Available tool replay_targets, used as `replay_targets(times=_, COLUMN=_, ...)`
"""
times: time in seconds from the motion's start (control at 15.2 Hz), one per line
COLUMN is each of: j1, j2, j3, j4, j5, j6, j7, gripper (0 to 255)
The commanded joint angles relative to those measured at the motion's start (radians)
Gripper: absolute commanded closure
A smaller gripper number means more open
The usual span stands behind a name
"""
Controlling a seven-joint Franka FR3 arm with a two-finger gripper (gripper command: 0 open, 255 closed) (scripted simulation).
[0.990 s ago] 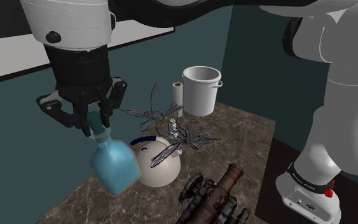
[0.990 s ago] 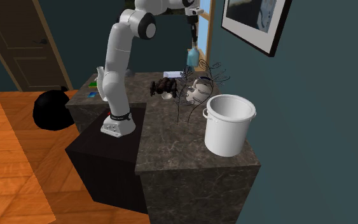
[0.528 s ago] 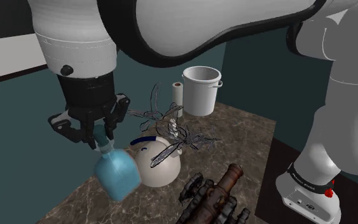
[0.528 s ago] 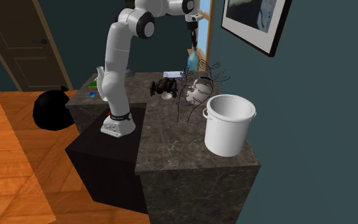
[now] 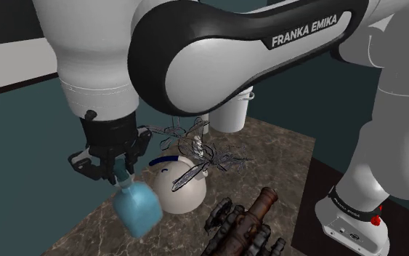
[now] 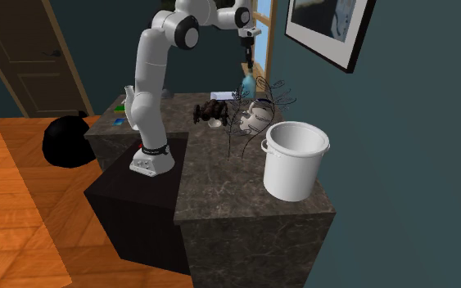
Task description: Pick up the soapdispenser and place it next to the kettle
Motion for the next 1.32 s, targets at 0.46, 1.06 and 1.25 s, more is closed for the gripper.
replay_targets(times=0.46, j1=-0.014, j2=0.002, j3=-0.007, j4=-0.119, j5=-0.011, j6=0.12, j7=0.017, gripper=255)
replay_targets(times=1.06, j1=-0.012, j2=0.03, j3=-0.021, j4=-0.205, j5=-0.043, j6=0.226, j7=0.046, gripper=255)
replay_targets(times=1.25, j1=-0.011, j2=0.036, j3=-0.024, j4=-0.217, j5=-0.049, j6=0.242, j7=0.051, gripper=255)
